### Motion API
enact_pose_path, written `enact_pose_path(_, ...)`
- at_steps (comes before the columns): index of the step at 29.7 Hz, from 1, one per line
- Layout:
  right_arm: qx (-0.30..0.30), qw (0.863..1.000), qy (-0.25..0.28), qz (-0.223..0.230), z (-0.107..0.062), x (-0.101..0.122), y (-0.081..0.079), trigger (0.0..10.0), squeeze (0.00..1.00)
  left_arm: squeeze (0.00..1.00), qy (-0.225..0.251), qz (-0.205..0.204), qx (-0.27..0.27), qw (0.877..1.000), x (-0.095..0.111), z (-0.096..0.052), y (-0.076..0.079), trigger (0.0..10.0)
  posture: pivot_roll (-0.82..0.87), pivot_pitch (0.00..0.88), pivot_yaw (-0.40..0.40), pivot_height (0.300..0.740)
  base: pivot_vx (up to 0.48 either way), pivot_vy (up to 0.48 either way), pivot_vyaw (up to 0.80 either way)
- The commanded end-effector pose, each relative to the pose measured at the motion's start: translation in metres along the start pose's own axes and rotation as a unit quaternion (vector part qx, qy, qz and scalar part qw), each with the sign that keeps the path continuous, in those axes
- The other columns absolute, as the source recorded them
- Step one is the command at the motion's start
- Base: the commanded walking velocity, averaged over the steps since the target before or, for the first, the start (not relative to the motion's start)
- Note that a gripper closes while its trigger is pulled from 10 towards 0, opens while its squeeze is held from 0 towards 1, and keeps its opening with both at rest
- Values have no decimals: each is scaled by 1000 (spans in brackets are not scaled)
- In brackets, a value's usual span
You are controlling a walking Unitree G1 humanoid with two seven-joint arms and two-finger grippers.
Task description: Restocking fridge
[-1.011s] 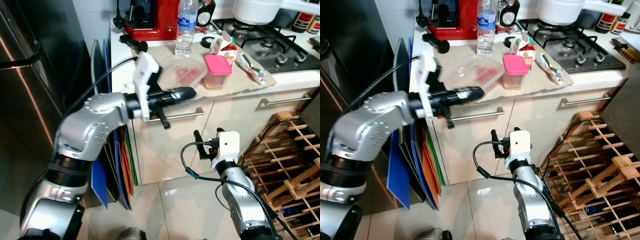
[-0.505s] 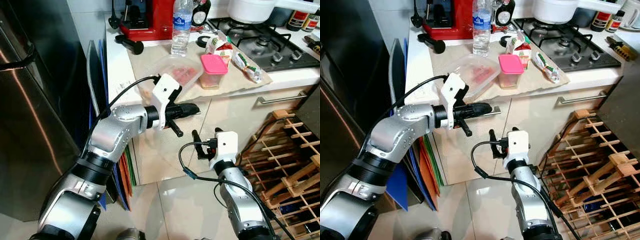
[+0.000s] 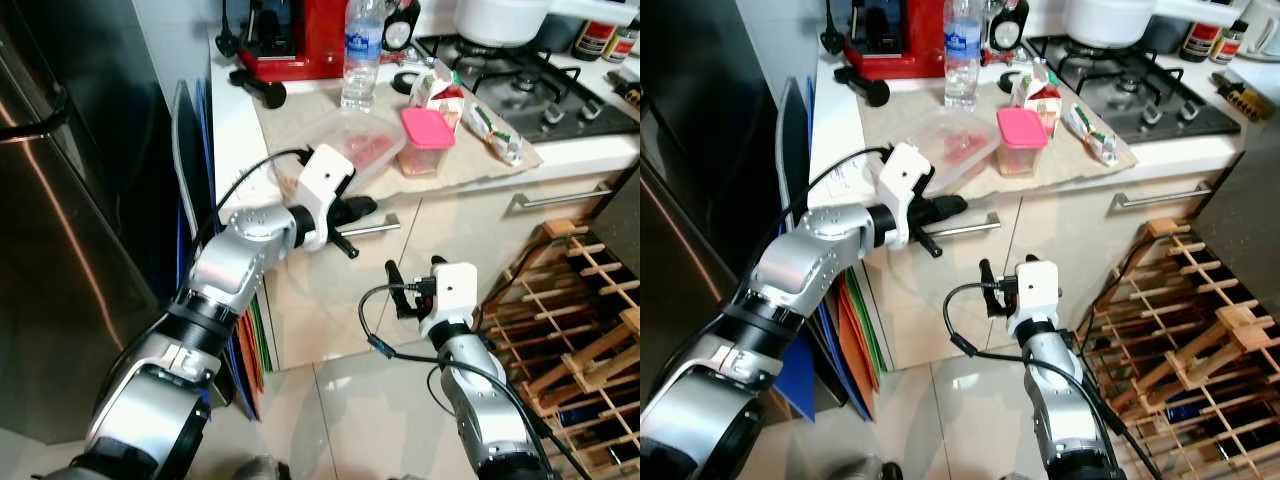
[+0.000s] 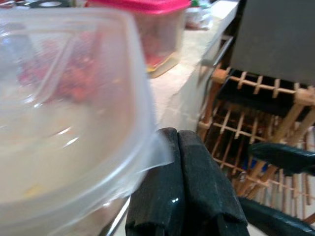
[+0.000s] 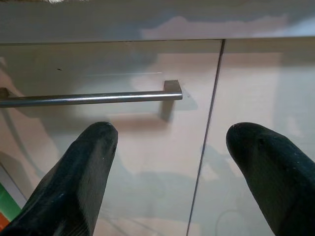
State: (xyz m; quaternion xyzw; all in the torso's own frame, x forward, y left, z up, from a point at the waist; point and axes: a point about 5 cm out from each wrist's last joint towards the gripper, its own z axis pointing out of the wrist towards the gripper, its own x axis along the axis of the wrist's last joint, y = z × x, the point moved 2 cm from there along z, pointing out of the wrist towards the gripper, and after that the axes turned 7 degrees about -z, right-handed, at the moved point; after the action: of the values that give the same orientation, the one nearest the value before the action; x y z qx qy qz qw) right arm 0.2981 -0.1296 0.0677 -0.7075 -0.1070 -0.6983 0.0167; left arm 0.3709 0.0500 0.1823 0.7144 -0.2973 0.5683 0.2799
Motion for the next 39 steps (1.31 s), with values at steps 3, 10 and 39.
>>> enact_pose_path(3, 2, 1000, -4, -4, -1, -3, 1, 10000, 0, 0, 12, 25, 58, 998, 7, -1, -19, 10000, 103, 49, 24, 740, 0, 0, 0)
enact_pose_path(10, 3, 1000, -4, -5, -1, -3, 1, 10000, 0, 0, 25, 33, 109, 993, 11, -4, -37, 10000, 103, 49, 22, 740, 0, 0, 0)
enact_pose_path(39, -38, 998, 51, -6, 1, 27, 13, 10000, 0, 0, 133, -92, 331, 930, -52, -93, -49, 10000, 133, 0, -19, 740, 0, 0, 0)
